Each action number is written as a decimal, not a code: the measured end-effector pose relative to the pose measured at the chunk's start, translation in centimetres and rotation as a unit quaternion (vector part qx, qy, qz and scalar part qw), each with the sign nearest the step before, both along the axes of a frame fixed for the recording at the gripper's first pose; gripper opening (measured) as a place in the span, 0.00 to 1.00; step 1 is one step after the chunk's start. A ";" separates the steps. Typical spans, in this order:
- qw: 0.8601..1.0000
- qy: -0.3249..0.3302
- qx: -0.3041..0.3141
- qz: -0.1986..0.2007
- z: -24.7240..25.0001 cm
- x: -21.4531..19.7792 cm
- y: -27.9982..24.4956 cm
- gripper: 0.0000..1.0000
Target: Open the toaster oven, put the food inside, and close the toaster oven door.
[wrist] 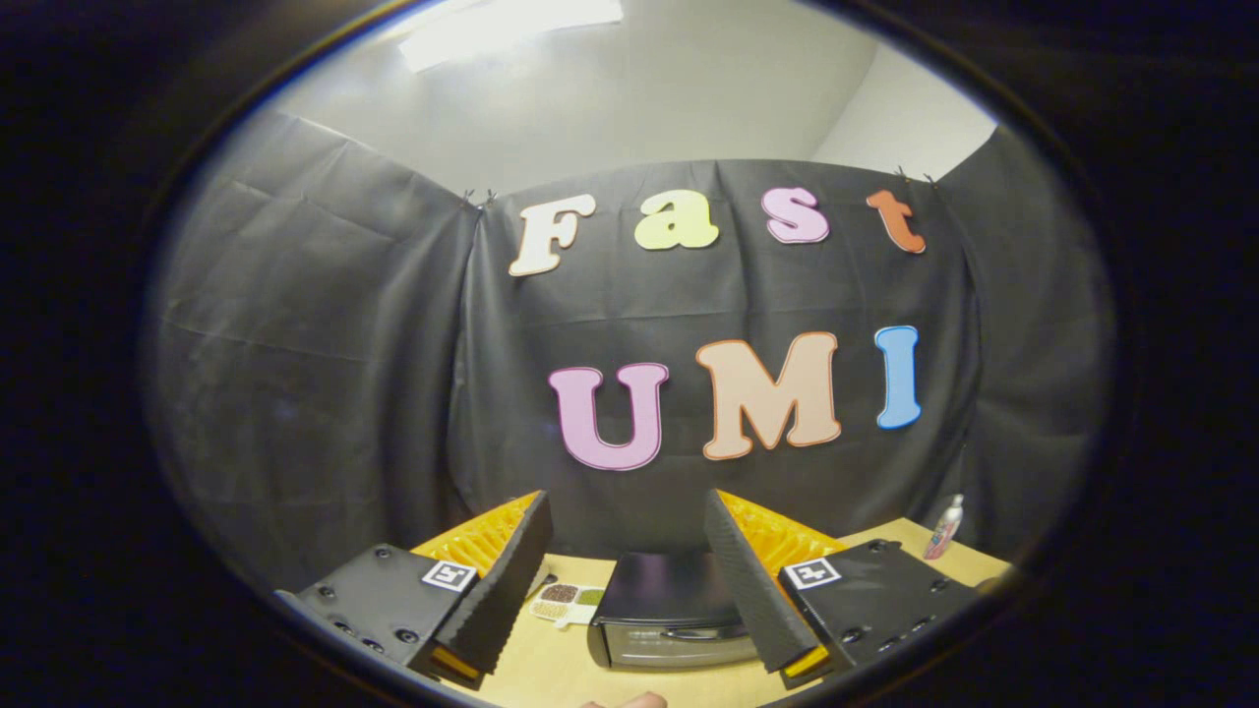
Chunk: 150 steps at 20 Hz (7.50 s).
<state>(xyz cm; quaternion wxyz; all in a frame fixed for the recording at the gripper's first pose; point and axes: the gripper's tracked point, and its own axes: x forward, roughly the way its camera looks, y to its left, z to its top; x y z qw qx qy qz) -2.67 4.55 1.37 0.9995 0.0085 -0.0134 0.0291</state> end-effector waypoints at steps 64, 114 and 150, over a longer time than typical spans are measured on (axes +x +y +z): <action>0.998 0.037 -0.007 -0.057 -26.3 6.6 -5.1 0.94; 0.953 0.285 -0.002 -0.105 -42.5 -2.4 -7.3 0.91; 0.874 0.314 -0.001 -0.372 -39.7 -6.9 -40.9 0.97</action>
